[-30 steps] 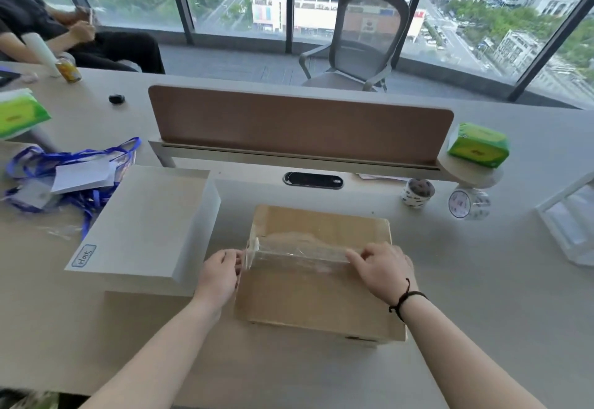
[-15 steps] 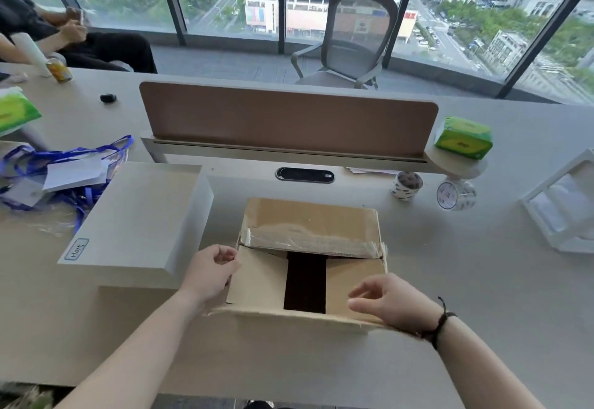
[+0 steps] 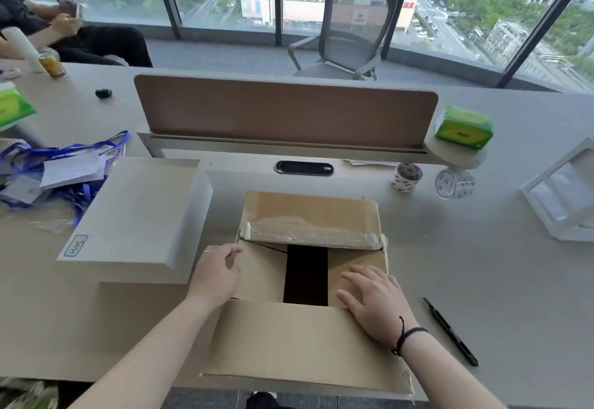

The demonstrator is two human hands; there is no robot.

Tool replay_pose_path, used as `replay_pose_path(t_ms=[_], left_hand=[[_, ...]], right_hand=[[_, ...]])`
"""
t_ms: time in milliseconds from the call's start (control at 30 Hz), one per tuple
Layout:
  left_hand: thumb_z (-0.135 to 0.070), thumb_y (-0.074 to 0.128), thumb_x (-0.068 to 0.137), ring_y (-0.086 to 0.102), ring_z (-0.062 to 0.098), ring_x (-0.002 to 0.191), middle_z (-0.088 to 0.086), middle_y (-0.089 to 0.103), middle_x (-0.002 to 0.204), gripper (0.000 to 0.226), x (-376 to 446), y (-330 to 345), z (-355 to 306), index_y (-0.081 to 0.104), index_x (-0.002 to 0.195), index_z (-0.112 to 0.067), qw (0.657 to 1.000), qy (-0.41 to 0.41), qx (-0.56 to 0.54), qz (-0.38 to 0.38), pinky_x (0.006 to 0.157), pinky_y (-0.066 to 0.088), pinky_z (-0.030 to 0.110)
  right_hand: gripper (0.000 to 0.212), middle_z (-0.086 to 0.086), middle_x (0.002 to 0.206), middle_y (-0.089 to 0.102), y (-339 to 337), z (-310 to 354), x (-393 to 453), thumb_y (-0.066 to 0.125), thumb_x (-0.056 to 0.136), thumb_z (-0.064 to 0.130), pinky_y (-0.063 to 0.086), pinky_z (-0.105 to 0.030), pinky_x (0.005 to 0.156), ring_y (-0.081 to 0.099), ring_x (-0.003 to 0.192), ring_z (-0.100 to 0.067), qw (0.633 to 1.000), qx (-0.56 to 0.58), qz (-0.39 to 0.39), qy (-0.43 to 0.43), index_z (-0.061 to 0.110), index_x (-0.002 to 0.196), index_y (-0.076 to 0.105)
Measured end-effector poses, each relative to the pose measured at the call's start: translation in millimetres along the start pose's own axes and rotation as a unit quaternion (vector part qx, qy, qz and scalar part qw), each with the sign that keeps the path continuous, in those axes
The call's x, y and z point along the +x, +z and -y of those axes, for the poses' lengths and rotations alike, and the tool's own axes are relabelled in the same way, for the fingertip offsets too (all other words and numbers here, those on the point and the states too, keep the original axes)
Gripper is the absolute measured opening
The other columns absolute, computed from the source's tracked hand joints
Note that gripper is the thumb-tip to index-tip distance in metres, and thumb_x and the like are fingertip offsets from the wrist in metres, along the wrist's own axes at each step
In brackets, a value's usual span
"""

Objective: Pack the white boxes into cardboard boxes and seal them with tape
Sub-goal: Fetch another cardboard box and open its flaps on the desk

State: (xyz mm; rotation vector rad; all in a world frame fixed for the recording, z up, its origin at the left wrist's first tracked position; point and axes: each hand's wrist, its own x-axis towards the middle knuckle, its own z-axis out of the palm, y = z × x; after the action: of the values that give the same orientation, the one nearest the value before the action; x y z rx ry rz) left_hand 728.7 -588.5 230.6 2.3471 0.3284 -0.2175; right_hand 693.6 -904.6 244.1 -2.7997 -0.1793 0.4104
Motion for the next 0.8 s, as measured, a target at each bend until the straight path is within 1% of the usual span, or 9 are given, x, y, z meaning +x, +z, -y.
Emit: replay_pose_path(t_ms=[100, 167, 233, 367, 433, 500, 600, 667, 800], left_hand=[[-0.011, 0.049, 0.096, 0.048, 0.011, 0.122, 0.006, 0.052, 0.128, 0.044, 3.2, 2.8, -3.2, 0.06, 0.13, -0.037, 0.999, -0.007, 0.013, 0.043, 0.094, 0.039, 0.025], [-0.011, 0.044, 0.095, 0.038, 0.019, 0.135, 0.01, 0.038, 0.149, 0.052, 4.1, 4.2, -8.2, 0.056, 0.139, -0.037, 0.996, -0.012, 0.046, 0.075, 0.105, 0.041, 0.032], [-0.012, 0.044, 0.094, 0.021, 0.026, 0.147, 0.009, 0.021, 0.162, 0.057, 5.2, 3.9, -13.4, 0.05, 0.146, -0.038, 0.993, -0.005, 0.073, 0.095, 0.115, 0.035, 0.039], [-0.017, 0.051, 0.095, 0.011, 0.028, 0.15, 0.007, 0.013, 0.166, 0.062, 12.1, -1.2, -26.3, 0.037, 0.152, -0.037, 0.991, 0.019, 0.066, 0.112, 0.117, 0.029, 0.039], [-0.024, 0.054, 0.097, 0.009, 0.028, 0.151, 0.008, 0.014, 0.166, 0.063, 21.0, -3.2, -30.5, 0.031, 0.155, -0.036, 0.991, 0.024, 0.066, 0.111, 0.118, 0.028, 0.042], [-0.027, 0.054, 0.099, 0.008, 0.028, 0.152, 0.007, 0.013, 0.167, 0.066, 31.1, -4.1, -33.7, 0.025, 0.157, -0.037, 0.991, 0.026, 0.073, 0.112, 0.118, 0.03, 0.044], [-0.024, 0.049, 0.1, 0.006, 0.029, 0.153, 0.0, 0.004, 0.169, 0.069, 46.9, -6.1, -42.1, 0.016, 0.159, -0.038, 0.99, 0.037, 0.085, 0.108, 0.119, 0.03, 0.048], [-0.019, 0.044, 0.101, 0.005, 0.032, 0.154, -0.009, -0.004, 0.17, 0.069, 58.9, -7.6, -49.4, 0.012, 0.159, -0.04, 0.987, 0.06, 0.106, 0.105, 0.119, 0.029, 0.05], [-0.014, 0.034, 0.103, 0.002, 0.025, 0.156, -0.02, -0.006, 0.168, 0.064, 91.7, -11.7, -53.3, 0.017, 0.158, -0.041, 0.98, 0.098, 0.127, 0.117, 0.123, 0.022, 0.049]], right_hand=[[0.058, 0.011, 0.164, 0.024, -4.5, 5.5, 19.0, 0.041, 0.098, 0.059, 0.012, -0.031, 0.121, 0.014, 0.153, -0.011, 1.0, -0.013, 0.006, 0.001, 0.035, 0.152, 0.037], [0.061, 0.009, 0.166, 0.019, -6.8, 8.9, 25.3, 0.042, 0.099, 0.057, 0.008, -0.031, 0.123, 0.01, 0.154, -0.012, 1.0, -0.013, -0.002, -0.001, 0.034, 0.154, 0.032], [0.061, 0.006, 0.166, 0.017, -9.3, 11.9, 27.2, 0.045, 0.098, 0.056, 0.005, -0.031, 0.124, 0.01, 0.154, -0.015, 1.0, -0.01, -0.025, -0.006, 0.033, 0.154, 0.032], [0.059, -0.002, 0.162, 0.032, -20.3, 12.4, 36.5, 0.056, 0.095, 0.049, 0.011, -0.036, 0.123, 0.021, 0.152, -0.021, 0.993, -0.003, -0.117, -0.022, 0.026, 0.148, 0.045], [0.06, -0.001, 0.163, 0.029, -32.1, 10.0, 51.4, 0.059, 0.094, 0.046, 0.018, -0.042, 0.123, 0.021, 0.152, -0.021, 0.987, 0.006, -0.156, -0.027, 0.024, 0.149, 0.044], [0.064, 0.001, 0.165, 0.022, -47.5, 9.5, 71.4, 0.058, 0.095, 0.045, 0.019, -0.043, 0.124, 0.018, 0.153, -0.02, 0.985, 0.001, -0.172, -0.023, 0.024, 0.152, 0.037], [0.069, 0.005, 0.167, 0.014, -67.8, 11.8, 104.4, 0.056, 0.096, 0.045, 0.016, -0.043, 0.124, 0.013, 0.154, -0.02, 0.987, -0.003, -0.163, 0.002, 0.029, 0.156, 0.026], [0.072, 0.007, 0.167, 0.011, -74.5, 11.3, 124.3, 0.054, 0.096, 0.045, 0.015, -0.044, 0.125, 0.009, 0.155, -0.019, 0.99, 0.005, -0.137, 0.025, 0.031, 0.158, 0.02], [0.074, 0.006, 0.168, 0.004, -67.6, 1.8, 152.2, 0.052, 0.096, 0.049, 0.013, -0.046, 0.124, 0.005, 0.155, -0.022, 0.996, -0.027, -0.047, 0.066, 0.033, 0.158, 0.015]])
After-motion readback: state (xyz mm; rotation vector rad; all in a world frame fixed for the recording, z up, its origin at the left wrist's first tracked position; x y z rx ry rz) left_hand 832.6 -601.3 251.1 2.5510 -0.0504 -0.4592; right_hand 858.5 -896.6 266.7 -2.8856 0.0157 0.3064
